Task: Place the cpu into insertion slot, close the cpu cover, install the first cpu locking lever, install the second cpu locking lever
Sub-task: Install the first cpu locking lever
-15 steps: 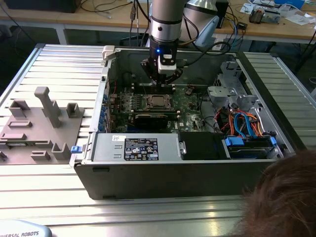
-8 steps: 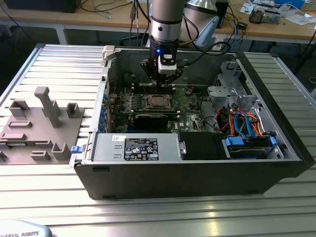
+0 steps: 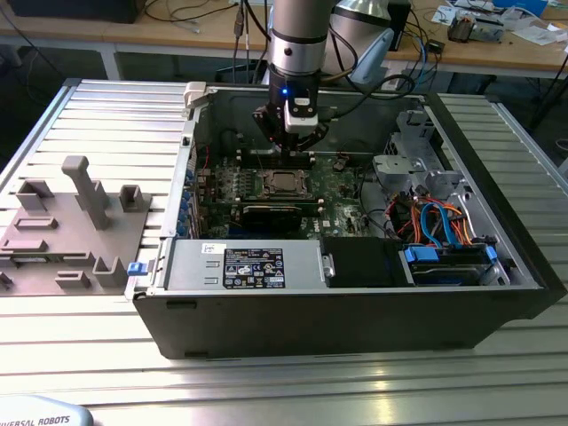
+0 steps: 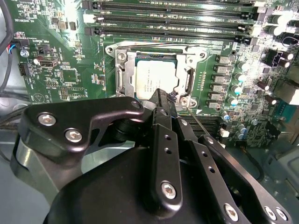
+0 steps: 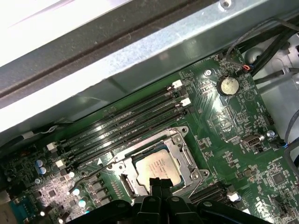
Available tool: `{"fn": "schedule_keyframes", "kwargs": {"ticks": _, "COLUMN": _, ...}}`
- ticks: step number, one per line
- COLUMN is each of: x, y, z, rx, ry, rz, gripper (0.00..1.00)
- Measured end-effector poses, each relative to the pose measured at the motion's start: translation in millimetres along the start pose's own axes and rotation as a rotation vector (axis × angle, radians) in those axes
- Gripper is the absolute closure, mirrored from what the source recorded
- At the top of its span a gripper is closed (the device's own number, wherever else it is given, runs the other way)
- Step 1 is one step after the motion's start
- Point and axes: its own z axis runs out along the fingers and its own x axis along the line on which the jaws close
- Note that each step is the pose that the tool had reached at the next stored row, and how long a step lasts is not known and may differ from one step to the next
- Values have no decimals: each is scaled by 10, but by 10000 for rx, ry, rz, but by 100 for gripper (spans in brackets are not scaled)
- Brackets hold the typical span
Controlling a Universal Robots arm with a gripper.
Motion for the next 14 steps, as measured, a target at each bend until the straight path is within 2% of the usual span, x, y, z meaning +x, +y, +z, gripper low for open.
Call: {"fn": "schedule_keyframes", "kwargs": {"ticks": 14, "x": 0, "y": 0, "z": 0, "rx": -1, "ry": -3, "rz": -96, "gripper": 89}}
